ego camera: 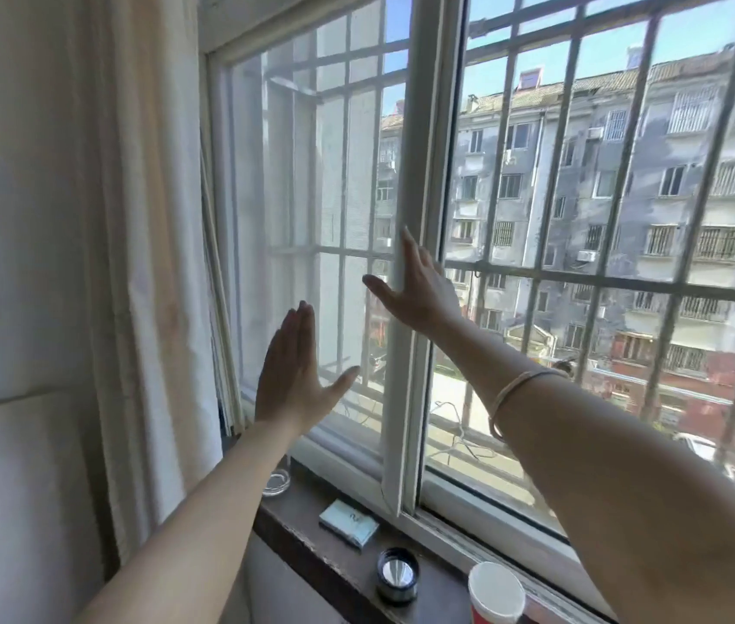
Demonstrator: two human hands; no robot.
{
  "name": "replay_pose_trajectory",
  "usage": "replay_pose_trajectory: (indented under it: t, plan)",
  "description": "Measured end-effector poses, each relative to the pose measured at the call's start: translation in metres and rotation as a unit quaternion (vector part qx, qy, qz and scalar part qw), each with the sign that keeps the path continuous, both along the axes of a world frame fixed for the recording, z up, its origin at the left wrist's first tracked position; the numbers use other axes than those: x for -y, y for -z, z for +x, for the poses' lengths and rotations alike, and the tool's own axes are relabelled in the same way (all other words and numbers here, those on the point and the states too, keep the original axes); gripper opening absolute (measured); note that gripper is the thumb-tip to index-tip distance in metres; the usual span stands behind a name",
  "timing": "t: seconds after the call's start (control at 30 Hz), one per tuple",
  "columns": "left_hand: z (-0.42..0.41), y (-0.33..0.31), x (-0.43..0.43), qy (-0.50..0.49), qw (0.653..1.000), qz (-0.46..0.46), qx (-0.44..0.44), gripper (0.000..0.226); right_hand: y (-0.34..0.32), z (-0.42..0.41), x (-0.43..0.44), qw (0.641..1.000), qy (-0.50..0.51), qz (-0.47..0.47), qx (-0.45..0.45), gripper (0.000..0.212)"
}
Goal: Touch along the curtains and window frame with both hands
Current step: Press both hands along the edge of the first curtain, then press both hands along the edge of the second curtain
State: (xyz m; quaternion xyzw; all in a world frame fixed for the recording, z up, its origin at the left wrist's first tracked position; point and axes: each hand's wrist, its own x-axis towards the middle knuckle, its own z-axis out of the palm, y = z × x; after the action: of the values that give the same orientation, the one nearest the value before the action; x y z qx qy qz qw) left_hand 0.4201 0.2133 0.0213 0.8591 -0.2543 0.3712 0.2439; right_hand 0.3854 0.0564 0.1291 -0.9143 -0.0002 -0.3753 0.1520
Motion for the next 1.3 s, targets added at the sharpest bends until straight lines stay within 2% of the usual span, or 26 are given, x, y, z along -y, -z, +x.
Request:
replay_pose_trajectory:
  t: [0.27,0.4,0.53,0.67,0.9,1.1,1.3]
  plan:
    - [-0.038,0.018,0.047,0.130,0.991,0.028,-0.028,0.099,0.016,-0.078,0.048,0.991,0.130,0.002,-0.025,0.087]
    - [-0.063,0.020,0.088,0.185,0.981,0.018,-0.045,0.115,0.024,-0.127,0.074,0.979,0.197,-0.013,-0.042,0.087]
    - [-0.100,0.018,0.139,0.275,0.961,0.027,-0.027,0.107,0.018,-0.178,0.104,0.964,0.261,-0.017,-0.041,0.088]
    - [-0.143,0.013,0.188,0.342,0.939,0.021,-0.030,0.122,0.009,-0.234,0.135,0.948,0.314,-0.031,-0.032,0.087]
    - [-0.213,0.008,0.250,0.433,0.901,0.010,-0.029,0.122,0.004,-0.317,0.183,0.916,0.398,-0.043,-0.027,0.087]
    - [-0.242,0.006,0.290,0.508,0.861,-0.001,-0.031,0.119,0.001,-0.355,0.196,0.889,0.453,-0.059,-0.030,0.088]
    - [-0.252,0.003,0.325,0.587,0.809,-0.011,-0.034,0.123,-0.003,-0.375,0.196,0.837,0.542,-0.066,-0.040,0.086]
